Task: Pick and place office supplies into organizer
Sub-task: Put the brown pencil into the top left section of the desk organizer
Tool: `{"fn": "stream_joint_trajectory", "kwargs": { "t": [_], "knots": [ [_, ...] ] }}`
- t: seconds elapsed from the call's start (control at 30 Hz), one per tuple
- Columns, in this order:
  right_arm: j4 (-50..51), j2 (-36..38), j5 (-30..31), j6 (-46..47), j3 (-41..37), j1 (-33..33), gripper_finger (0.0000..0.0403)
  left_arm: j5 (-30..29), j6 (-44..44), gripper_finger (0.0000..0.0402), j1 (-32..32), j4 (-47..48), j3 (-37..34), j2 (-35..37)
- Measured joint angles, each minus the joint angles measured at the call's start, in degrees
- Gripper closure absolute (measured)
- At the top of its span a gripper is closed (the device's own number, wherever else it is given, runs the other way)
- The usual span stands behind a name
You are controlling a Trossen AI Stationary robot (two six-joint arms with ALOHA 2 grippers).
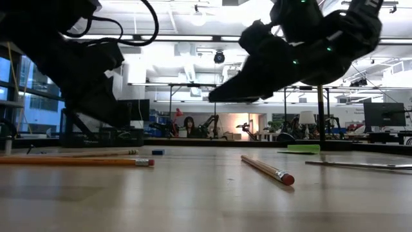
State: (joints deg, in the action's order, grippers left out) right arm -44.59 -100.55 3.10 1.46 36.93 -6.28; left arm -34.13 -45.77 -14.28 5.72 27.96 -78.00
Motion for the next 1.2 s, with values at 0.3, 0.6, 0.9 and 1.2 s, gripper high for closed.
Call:
{"fn": "stream_joint_trajectory", "kwargs": {
  "t": [0.3,0.6,0.9,1.2],
  "knots": [
    [-2.8,0.0,12.4,12.2,-5.2,-5.5,0.0265,1.1,4.5,0.0261,0.0,0.1,-0.5,0.0],
    [3.7,0.0,25.5,19.7,-4.9,-12.8,0.0265,-0.6,7.0,0.0261,0.0,1.1,-0.5,0.0],
    [1.9,0.0,31.0,19.8,-4.7,-14.0,0.0265,-2.3,5.4,0.0261,0.1,4.4,-0.5,-0.7],
    [1.9,0.0,31.3,22.9,-4.7,-17.5,0.0265,-2.5,5.4,0.0261,0.0,-2.6,-0.5,-6.4]
  ]
}}
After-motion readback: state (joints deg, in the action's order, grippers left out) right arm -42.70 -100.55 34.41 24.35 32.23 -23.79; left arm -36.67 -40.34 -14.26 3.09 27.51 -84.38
